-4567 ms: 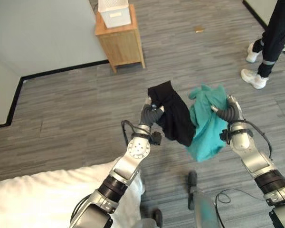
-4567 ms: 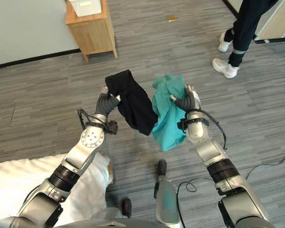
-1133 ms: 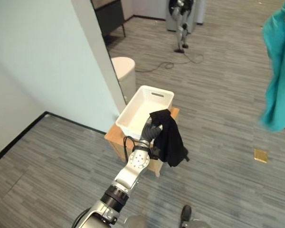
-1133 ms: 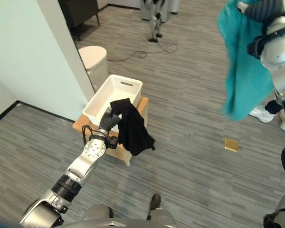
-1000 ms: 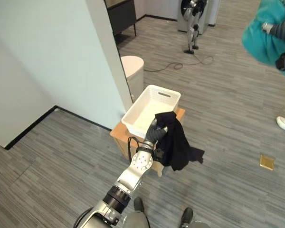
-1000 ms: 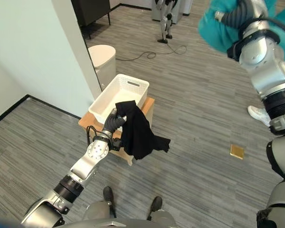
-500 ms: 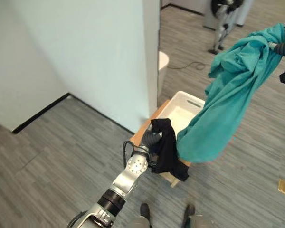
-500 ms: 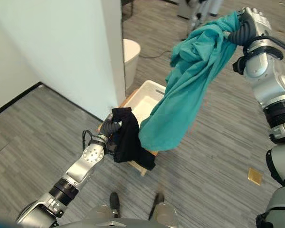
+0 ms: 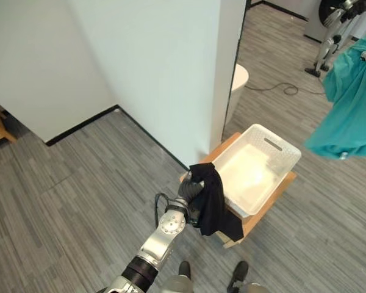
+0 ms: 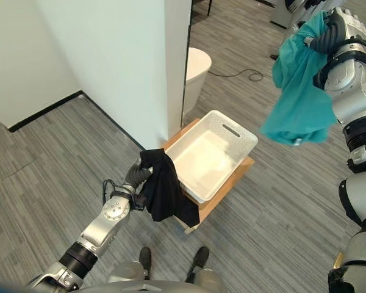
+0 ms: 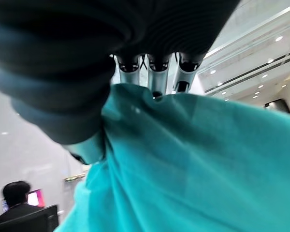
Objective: Pick up bed clothes into laundry basket.
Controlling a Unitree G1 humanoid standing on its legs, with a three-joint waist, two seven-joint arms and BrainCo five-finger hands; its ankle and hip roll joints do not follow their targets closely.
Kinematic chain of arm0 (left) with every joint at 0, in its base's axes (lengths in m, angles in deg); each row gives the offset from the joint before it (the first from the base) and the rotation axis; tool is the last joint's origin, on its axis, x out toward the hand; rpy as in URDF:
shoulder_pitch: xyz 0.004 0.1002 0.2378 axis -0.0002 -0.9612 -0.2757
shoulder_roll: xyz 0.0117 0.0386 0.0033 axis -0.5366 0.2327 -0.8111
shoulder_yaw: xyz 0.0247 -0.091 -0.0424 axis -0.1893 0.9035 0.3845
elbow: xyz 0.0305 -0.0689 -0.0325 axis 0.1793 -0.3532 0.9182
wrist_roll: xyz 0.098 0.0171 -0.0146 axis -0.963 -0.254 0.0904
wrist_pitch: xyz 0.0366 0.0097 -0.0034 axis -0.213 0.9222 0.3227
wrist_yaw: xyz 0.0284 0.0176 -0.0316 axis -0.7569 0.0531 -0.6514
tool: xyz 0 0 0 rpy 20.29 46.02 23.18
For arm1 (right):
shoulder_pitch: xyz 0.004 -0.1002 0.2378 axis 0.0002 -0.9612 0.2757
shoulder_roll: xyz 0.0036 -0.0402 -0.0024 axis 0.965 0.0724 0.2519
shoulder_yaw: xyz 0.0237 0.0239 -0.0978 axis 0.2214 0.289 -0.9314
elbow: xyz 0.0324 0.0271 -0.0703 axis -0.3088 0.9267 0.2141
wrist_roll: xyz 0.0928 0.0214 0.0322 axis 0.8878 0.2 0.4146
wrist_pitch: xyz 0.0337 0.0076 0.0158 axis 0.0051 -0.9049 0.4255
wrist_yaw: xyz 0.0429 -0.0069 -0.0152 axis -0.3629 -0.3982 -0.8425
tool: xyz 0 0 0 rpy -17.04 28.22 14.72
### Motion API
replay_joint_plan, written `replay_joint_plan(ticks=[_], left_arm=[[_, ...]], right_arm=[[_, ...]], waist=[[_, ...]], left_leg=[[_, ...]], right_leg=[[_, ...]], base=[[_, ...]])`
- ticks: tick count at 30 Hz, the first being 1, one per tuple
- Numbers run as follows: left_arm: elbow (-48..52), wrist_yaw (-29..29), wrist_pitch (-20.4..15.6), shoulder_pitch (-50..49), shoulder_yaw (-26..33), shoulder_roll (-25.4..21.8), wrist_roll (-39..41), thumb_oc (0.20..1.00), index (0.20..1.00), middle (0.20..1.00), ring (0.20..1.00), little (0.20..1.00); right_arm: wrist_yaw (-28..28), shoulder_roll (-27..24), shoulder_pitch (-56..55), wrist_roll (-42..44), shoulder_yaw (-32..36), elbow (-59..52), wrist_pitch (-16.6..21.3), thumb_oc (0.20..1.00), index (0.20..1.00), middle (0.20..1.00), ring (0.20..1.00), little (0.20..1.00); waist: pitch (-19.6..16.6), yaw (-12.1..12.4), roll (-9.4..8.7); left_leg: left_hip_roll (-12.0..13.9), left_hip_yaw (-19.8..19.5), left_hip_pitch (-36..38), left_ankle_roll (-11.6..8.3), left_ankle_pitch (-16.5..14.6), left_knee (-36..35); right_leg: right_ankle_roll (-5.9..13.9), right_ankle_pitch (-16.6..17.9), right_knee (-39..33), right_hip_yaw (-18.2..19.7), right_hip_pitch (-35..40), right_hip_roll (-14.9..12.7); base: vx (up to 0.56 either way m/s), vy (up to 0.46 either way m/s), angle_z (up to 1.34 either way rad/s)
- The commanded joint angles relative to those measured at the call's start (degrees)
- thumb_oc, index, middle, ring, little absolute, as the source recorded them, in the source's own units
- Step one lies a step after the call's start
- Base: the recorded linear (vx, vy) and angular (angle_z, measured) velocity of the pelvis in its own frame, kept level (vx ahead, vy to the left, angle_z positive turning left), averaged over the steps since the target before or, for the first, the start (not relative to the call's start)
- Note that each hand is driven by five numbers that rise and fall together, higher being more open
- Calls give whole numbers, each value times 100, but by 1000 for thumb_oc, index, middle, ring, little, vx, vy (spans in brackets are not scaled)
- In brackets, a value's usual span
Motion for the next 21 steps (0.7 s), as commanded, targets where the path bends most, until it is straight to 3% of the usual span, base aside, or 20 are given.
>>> replay_joint_plan(ticks=[1,8,12,16,21], left_arm=[[370,-26,-472,344,-231,73,183,200,200,200,200,200],[344,-8,-449,362,-236,90,172,200,200,200,200,200],[328,-34,-428,406,-199,138,181,200,200,200,200,200],[217,-34,-370,537,-232,292,211,200,200,200,200,200],[128,23,-334,588,-354,326,196,200,200,200,200,200]], right_arm=[[150,-273,549,42,-22,-255,185,200,200,200,200,200],[171,-191,89,174,369,-364,225,200,200,200,200,200],[-18,-121,-781,210,755,-1243,260,200,200,200,200,200],[-136,326,-2312,-15,1518,-2115,245,200,200,200,200,200],[-262,585,-2718,-216,1628,-2090,176,200,200,200,200,200]], waist=[[-105,306,-207],[-64,402,-251],[-34,408,-289],[4,382,-284],[68,456,-270]], left_leg=[[376,-18,-395,-303,-117,41],[372,-70,-473,-308,-109,41],[364,-108,-510,-294,-127,41],[327,-149,-501,-251,-176,41],[301,-212,-525,-226,-182,41]], right_leg=[[458,-1254,88,-316,889,-25],[478,-1248,88,-379,884,-35],[483,-1236,88,-397,891,-56],[481,-1241,88,-424,932,-76],[483,-1235,88,-453,931,-100]], base=[[0,0,0],[0,0,0],[-8,18,7],[-4,21,9],[-3,8,2]])
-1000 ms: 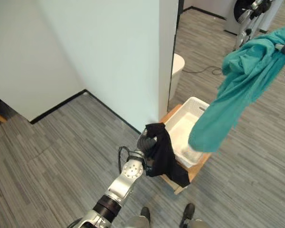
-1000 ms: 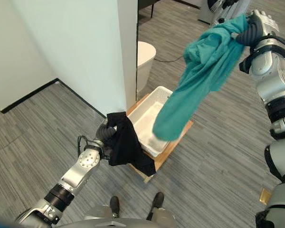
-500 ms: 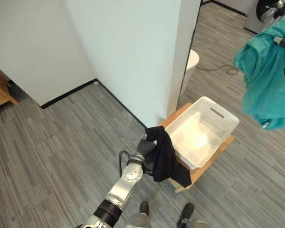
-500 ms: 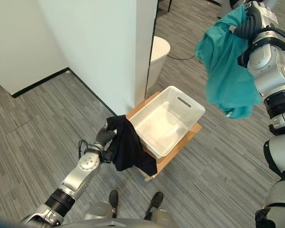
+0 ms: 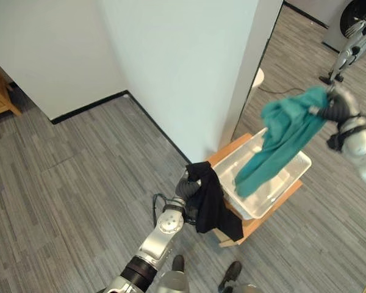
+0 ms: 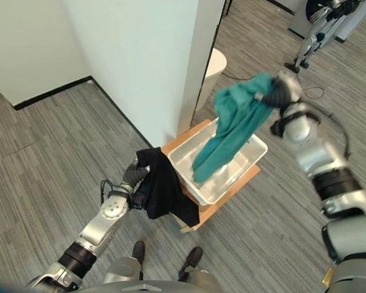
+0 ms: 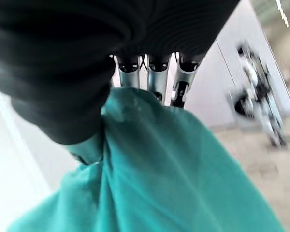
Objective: Pick up bed clothes into laundry basket.
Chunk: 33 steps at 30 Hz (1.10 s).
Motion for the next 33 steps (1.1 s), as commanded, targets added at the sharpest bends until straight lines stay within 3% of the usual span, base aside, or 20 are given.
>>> replay_joint_plan(ticks=[1,13,14,15,19,26,28,31,32,33], left_arm=[[132,67,-328,566,-417,280,100,200,200,200,200,200],[168,3,-330,547,-451,62,89,200,200,200,200,200],[186,-7,-332,565,-431,49,87,200,200,200,200,200],[198,-11,-343,571,-428,30,79,200,200,200,200,200],[239,-66,-353,633,-295,-23,46,200,200,200,200,200],[296,-156,-387,704,-47,-128,-13,200,200,200,200,200],[375,-211,-386,685,90,-174,-173,200,200,200,200,200],[510,-374,-368,709,381,-293,-514,200,200,200,200,200],[761,-369,-376,727,601,-392,-665,200,200,200,200,200],[773,-368,-370,718,577,-400,-665,200,200,200,200,200]], right_arm=[[100,-522,731,-268,116,156,61,200,200,200,200,200],[326,-329,1980,-523,-610,1745,-218,200,200,200,200,200],[345,-296,2074,-495,-650,1877,-221,799,799,799,799,799],[326,-272,2184,-456,-719,2037,-221,1000,1000,1000,1000,1000],[390,-252,2406,-582,-904,2373,-295,1000,1000,1000,1000,1000],[281,-280,2224,-517,-825,1970,-310,1000,1000,1000,1000,1000],[215,-332,1835,-415,-616,1514,-241,1000,1000,1000,1000,1000],[211,-222,554,-134,198,558,-86,1000,1000,1000,1000,1000],[51,12,-478,-66,663,124,13,1000,1000,1000,1000,1000],[45,13,-536,-75,713,89,3,1000,1000,1000,1000,1000]], waist=[[81,216,97],[556,406,54],[584,413,53],[610,423,58],[721,465,50],[638,396,81],[588,338,99],[461,225,139],[367,134,221],[354,149,212]], left_leg=[[323,-69,-425,-215,-175,41],[415,-94,-1032,-299,29,41],[418,-91,-1065,-303,39,41],[423,-92,-1095,-309,45,41],[440,-65,-1196,-331,75,41],[423,-3,-1143,-326,30,41],[422,46,-1052,-319,6,41],[388,93,-881,-285,-65,41],[360,90,-739,-276,-131,41],[354,83,-757,-267,-109,41]], right_leg=[[458,-1208,87,-307,945,-59],[482,-1138,87,-376,437,-55],[484,-1128,87,-377,406,-55],[493,-1123,87,-386,379,-60],[528,-1088,87,-366,261,-79],[549,-1069,87,-283,255,-132],[555,-1066,87,-246,311,-150],[556,-1082,87,-190,431,-179],[556,-1120,87,-194,572,-201],[554,-1105,87,-201,558,-206]], base=[[-10,9,5],[-48,3,4],[-47,5,4],[0,0,0],[-21,7,-1],[0,0,0],[8,-6,-2],[43,-26,-10],[64,-28,-10],[73,-63,-6]])
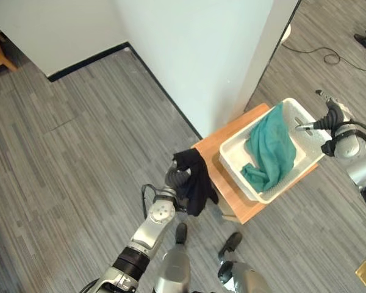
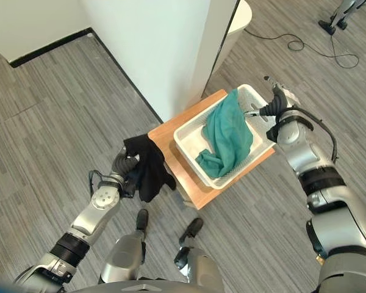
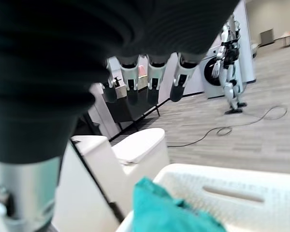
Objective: Pick up bed clothes into laundry basket.
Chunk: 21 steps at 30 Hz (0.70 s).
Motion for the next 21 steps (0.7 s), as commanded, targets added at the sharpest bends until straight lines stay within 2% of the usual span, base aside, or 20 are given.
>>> replay_joint_plan(ticks=[1,2,4,6,7,8,10,11,14,15,17,20,21], left_arm=[[871,-104,-339,457,206,-29,-734,200,200,200,200,200],[879,-104,-334,454,193,-32,-735,200,200,200,200,200],[1108,-64,-326,655,262,-193,-984,200,200,200,200,200],[1469,49,-373,880,292,-343,-1094,200,200,200,200,200],[1667,91,-402,1034,292,-401,-1117,200,200,200,200,200],[1755,114,-420,1307,187,-389,-1142,200,200,200,200,200],[1824,72,-416,1769,92,-350,-1346,200,200,200,200,200],[1748,22,-407,1961,32,-309,-1497,200,200,200,200,200],[1640,-57,-425,2360,-120,-205,-1864,200,200,200,200,200],[1622,-66,-433,2367,-135,-195,-1871,200,200,200,200,200],[1470,-118,-408,2736,-310,-86,-2121,200,200,200,200,200],[1310,-178,-368,3008,-441,29,-2278,200,200,200,200,200],[1224,-216,-360,3237,-523,73,-2414,200,200,200,200,200]], right_arm=[[-223,68,-1432,274,564,-362,232,1000,1000,1000,1000,1000],[-226,69,-1458,269,588,-376,230,1000,1000,1000,1000,1000],[-384,275,-1980,64,571,48,203,1000,1000,1000,1000,1000],[-535,557,-2405,-317,358,940,99,1000,1000,1000,1000,1000],[-592,834,-2559,-434,231,1575,62,1000,1000,1000,1000,1000],[-676,1273,-2620,-408,91,2657,16,1000,1000,1000,1000,1000],[-760,1886,-3050,-433,79,3684,-143,1000,1000,1000,1000,1000],[-797,2036,-3177,-398,105,4018,-184,1000,1000,1000,1000,1000],[-936,2293,-3631,-484,119,4438,-269,1000,1000,1000,1000,1000],[-936,2295,-3641,-488,128,4437,-267,1000,1000,1000,1000,1000],[-975,2383,-3975,-416,243,4447,-236,1000,1000,1000,1000,1000],[-947,2428,-4094,-333,321,4379,-228,1000,1000,1000,1000,1000],[-944,2485,-4190,-288,318,4322,-203,1000,1000,1000,1000,1000]], waist=[[-475,-152,345],[-483,-145,341],[-594,-168,453],[-670,-155,564],[-706,-145,618],[-787,-155,677],[-887,-211,747],[-913,-251,767],[-957,-426,820],[-962,-422,820],[-999,-639,879],[-1001,-743,918],[-1001,-845,941]], left_leg=[[238,45,-50,-187,-212,-189],[232,39,-69,-178,-190,-189],[203,12,31,-162,-210,-189],[194,-18,150,-167,-255,-189],[186,-39,185,-158,-260,-189],[168,-77,228,-147,-237,-189],[164,-80,358,-163,-285,-189],[169,-80,391,-166,-294,-189],[163,-62,406,-158,-273,-189],[163,-65,404,-158,-273,-189],[172,-18,435,-158,-279,-189],[182,25,471,-158,-289,-189],[191,60,506,-160,-301,-189]], right_leg=[[670,-1227,86,-230,1176,-268],[668,-1211,86,-236,1161,-272],[662,-1231,86,-232,1251,-291],[667,-1277,86,-252,1362,-312],[675,-1288,86,-260,1400,-322],[671,-1290,86,-251,1441,-341],[692,-1331,86,-249,1546,-366],[697,-1335,86,-235,1557,-373],[709,-1308,86,-175,1515,-393],[709,-1310,86,-179,1516,-393],[719,-1307,86,-111,1490,-405],[725,-1299,86,-60,1478,-401],[730,-1297,86,-31,1474,-397]], base=[[10,-33,-4],[45,-53,3],[15,-21,3],[10,-61,1],[12,-63,6],[21,-69,12],[51,-93,13],[46,-92,6],[9,-59,0],[15,-48,1],[33,-43,-3],[20,-19,-3],[27,-11,-5]])
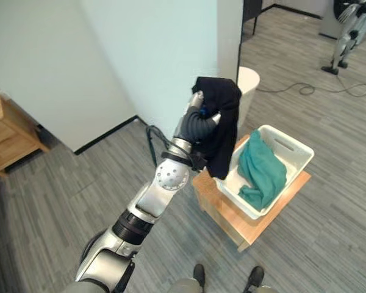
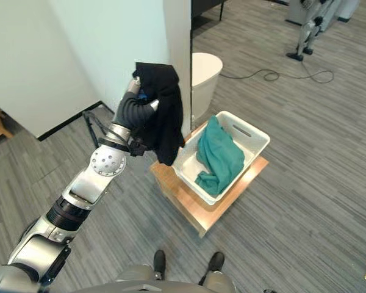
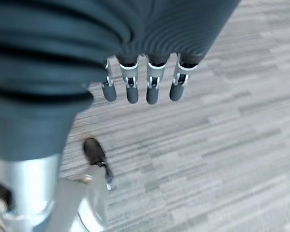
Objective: Pick up bed clothes into laundry basket.
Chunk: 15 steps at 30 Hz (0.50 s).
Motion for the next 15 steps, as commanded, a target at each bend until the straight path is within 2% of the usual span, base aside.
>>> replay_joint_plan(ticks=[1,8,15], left_arm=[[-316,-244,-298,1278,-37,293,-472,200,200,200,200,200],[-848,-368,-220,2009,-280,686,-585,200,200,200,200,200],[-1435,-461,-114,2514,-467,786,-716,200,200,200,200,200]], right_arm=[[0,1,-21,35,-57,52,-6,1000,1000,1000,1000,1000],[19,183,-112,260,-124,12,18,1000,1000,1000,1000,1000],[95,204,-5,617,-58,18,50,1000,1000,1000,1000,1000]], waist=[[17,-44,-7],[18,-277,-28],[-8,-410,-20]], left_leg=[[241,199,-87,-179,-257,-4],[276,272,7,-203,-287,-4],[278,334,45,-211,-307,-4]], right_leg=[[585,-1083,114,13,840,-340],[567,-1093,114,121,854,-275],[569,-1070,114,200,824,-235]], base=[[27,-11,-4],[15,-10,-9],[12,2,-5]])
